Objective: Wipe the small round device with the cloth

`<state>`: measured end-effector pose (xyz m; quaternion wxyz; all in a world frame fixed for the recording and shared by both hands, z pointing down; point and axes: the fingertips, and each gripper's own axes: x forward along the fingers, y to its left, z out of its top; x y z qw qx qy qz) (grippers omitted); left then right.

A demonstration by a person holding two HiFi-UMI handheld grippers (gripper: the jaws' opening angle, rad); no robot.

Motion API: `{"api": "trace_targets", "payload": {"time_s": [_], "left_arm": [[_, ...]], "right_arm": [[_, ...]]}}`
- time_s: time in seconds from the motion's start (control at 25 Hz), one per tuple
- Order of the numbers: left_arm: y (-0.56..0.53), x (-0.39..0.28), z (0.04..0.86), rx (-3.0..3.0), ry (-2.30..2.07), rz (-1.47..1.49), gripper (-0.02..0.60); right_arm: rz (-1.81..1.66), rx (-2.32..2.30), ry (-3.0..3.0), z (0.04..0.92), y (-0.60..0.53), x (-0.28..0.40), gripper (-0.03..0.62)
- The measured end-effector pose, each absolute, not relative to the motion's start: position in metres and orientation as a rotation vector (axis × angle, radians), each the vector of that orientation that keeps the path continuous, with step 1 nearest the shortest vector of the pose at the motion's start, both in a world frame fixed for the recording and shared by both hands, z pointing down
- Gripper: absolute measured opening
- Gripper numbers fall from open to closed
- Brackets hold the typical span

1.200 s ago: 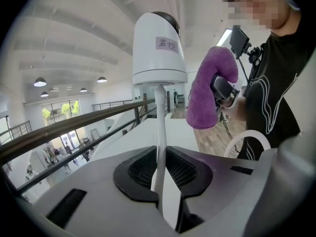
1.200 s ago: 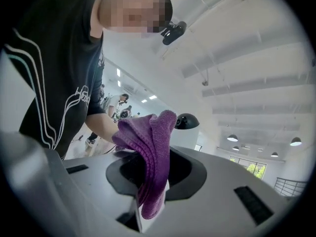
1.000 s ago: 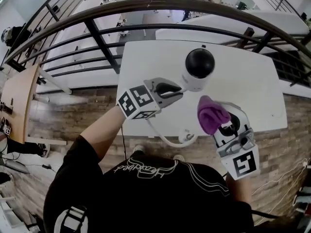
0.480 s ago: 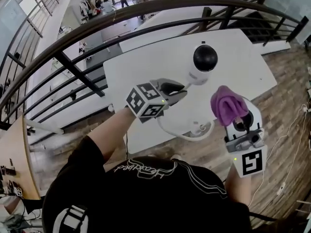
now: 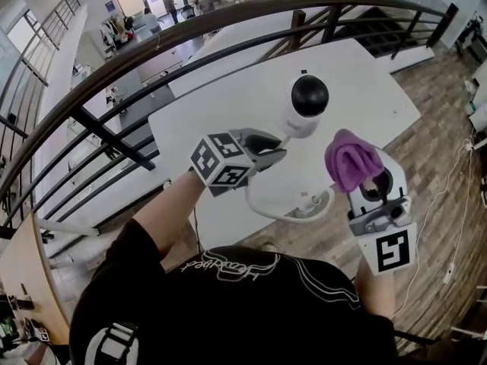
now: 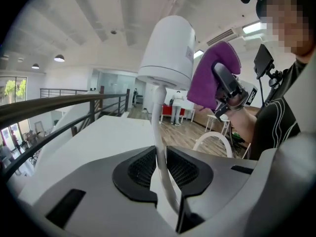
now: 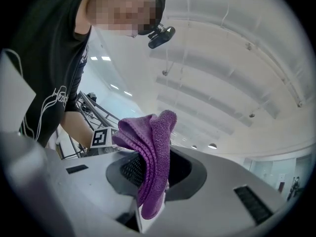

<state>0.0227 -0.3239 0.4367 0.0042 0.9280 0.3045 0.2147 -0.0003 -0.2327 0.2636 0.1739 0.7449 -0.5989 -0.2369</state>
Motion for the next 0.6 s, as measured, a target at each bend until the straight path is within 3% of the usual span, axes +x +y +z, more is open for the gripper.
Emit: {"api": "trace_targets", "payload": {"time_s": [0.6], "left_arm": [[-0.327,0.017,0.427,2.779,1.233,0.622,0.077]], "right_arm": [[-0.596,2.222,-1.262,0.256,-0.278,-0.026,0.061]]}}
